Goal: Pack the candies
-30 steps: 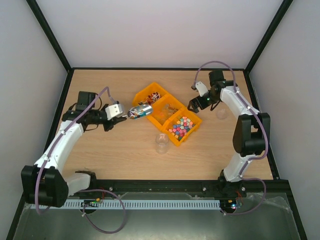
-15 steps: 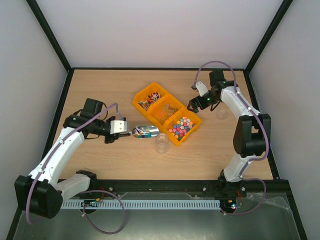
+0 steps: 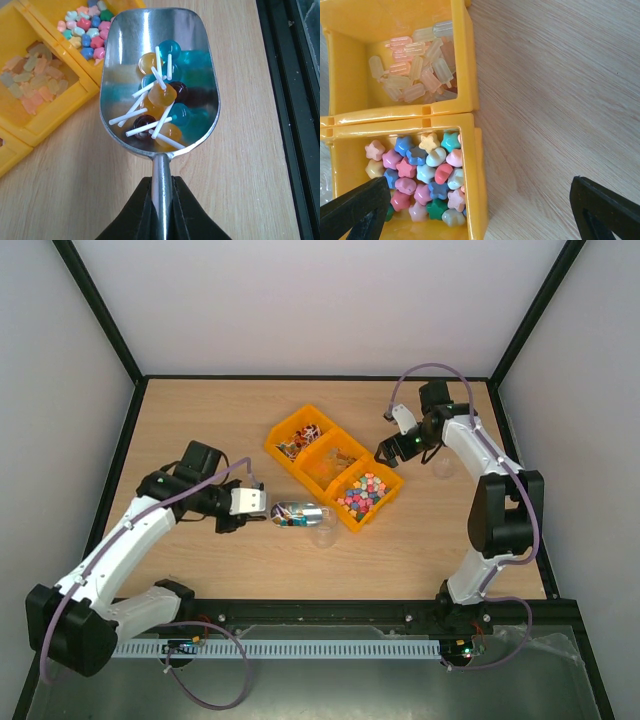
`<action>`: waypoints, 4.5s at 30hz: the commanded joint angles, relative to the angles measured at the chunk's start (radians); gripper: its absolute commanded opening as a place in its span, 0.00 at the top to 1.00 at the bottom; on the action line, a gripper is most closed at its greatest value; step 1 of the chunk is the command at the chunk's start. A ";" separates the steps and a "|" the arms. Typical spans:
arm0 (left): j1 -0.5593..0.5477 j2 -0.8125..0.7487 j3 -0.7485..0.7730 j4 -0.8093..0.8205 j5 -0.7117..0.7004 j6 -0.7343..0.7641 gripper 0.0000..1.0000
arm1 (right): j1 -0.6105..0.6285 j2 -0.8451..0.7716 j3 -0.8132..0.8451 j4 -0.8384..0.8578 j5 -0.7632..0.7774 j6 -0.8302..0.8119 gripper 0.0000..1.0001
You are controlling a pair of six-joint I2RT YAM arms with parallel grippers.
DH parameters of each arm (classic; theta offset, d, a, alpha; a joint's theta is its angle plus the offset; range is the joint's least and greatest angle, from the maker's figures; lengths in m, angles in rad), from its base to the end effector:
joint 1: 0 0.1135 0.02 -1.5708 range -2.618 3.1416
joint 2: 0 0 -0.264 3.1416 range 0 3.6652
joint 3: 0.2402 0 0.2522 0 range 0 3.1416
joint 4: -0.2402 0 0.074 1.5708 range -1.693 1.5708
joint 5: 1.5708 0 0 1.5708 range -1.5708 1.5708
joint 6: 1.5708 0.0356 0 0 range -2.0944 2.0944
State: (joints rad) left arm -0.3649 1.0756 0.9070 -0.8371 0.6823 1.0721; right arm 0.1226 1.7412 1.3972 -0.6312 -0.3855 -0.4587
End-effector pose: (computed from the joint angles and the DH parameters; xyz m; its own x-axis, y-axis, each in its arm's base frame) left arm 0.1793 -0.0925 0.2780 0.1429 0.6750 -0.7238 0.9762 0.0244 0.2156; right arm 0.3712 0.0592 0.2590 -0.5938 -0.4865 -0.6408 -0.6531 0.7566 0.0307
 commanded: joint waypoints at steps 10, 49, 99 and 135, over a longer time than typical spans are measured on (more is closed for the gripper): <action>-0.038 0.094 0.091 -0.050 -0.089 -0.041 0.98 | 0.001 -0.043 -0.033 -0.003 -0.007 0.018 0.01; -0.107 0.170 0.202 -0.139 -0.206 -0.032 0.98 | 0.001 -0.046 -0.055 0.040 -0.018 0.027 0.01; -0.204 0.243 0.336 -0.230 -0.316 -0.052 0.98 | 0.002 -0.030 -0.066 0.068 -0.032 0.027 0.01; -0.302 0.336 0.484 -0.331 -0.458 -0.084 0.98 | 0.000 -0.021 -0.086 0.065 -0.036 0.028 0.01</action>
State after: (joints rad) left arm -0.6552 1.4002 1.3510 -1.1332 0.2478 1.0008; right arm 0.1230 1.7184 1.3262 -0.5484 -0.4110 -0.4332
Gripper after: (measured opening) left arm 0.079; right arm 0.986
